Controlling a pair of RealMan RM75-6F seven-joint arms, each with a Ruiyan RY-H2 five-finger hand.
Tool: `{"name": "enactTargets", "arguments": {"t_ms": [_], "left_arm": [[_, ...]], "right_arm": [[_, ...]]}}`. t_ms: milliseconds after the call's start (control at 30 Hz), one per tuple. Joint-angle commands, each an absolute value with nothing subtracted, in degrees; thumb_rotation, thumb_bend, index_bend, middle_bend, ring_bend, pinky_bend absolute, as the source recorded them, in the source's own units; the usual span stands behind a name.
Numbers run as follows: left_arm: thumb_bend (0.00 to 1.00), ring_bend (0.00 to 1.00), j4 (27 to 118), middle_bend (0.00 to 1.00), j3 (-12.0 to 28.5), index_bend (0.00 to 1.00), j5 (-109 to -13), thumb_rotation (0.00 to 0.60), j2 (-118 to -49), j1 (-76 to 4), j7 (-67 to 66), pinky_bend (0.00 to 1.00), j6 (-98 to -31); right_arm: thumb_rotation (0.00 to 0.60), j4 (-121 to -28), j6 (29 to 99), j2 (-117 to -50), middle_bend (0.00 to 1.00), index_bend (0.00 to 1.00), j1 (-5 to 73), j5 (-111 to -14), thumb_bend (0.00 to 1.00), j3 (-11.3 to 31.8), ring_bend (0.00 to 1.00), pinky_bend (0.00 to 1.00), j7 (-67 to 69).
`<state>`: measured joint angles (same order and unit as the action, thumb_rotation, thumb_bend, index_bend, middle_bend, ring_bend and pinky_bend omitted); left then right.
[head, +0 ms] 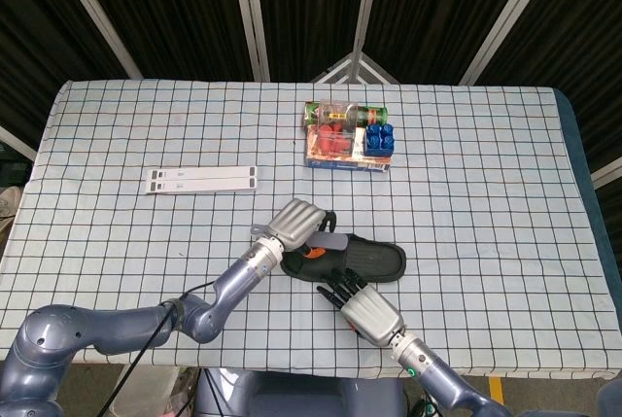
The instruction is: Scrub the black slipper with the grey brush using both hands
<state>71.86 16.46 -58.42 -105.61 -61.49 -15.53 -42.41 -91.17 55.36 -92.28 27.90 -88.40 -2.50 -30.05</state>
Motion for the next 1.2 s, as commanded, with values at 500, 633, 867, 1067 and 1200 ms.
{"name": "enactTargets", "arguments": {"t_ms": [500,633,867,1067,1200], "left_arm": [[0.69,0.61,74.85,0.72,16.66,0.61,-53.79,0.6,-104.46,-62.72,-16.9,0.63,-41.85],[0.69,0.61,75.6,0.72,15.92,0.61,-50.41,0.6,-103.23,-62.81,-18.79,0.63,-41.44],[0.69,0.61,80.67,0.72,13.9,0.61,-44.76,0.6,-97.89,-63.63,-22.08,0.63,-39.19],[0.69,0.61,83.25,0.72,11.38,0.61,-37.04,0.6,-94.96,-66.45,-27.07,0.63,-38.81],[0.69,0.61,84.7,0.72,10.52,0.61,-33.56,0.6,-94.05,-67.95,-29.0,0.63,-40.02]], "right_arm": [[0.6,-91.6,55.98,-91.72,0.05,0.0,28.19,-87.85,0.75,-3.09,0.0,0.07,-29.74],[0.6,-91.64,56.34,-91.82,0.05,0.0,28.19,-87.99,0.75,-3.22,0.0,0.07,-29.44],[0.6,-91.48,56.44,-91.91,0.05,0.0,28.2,-88.11,0.75,-3.78,0.0,0.07,-29.46],[0.6,-91.3,56.61,-92.17,0.05,0.0,28.16,-88.2,0.75,-4.08,0.0,0.07,-29.46],[0.6,-91.51,56.74,-92.12,0.05,0.0,28.15,-88.25,0.75,-4.2,0.0,0.07,-29.55]]}}
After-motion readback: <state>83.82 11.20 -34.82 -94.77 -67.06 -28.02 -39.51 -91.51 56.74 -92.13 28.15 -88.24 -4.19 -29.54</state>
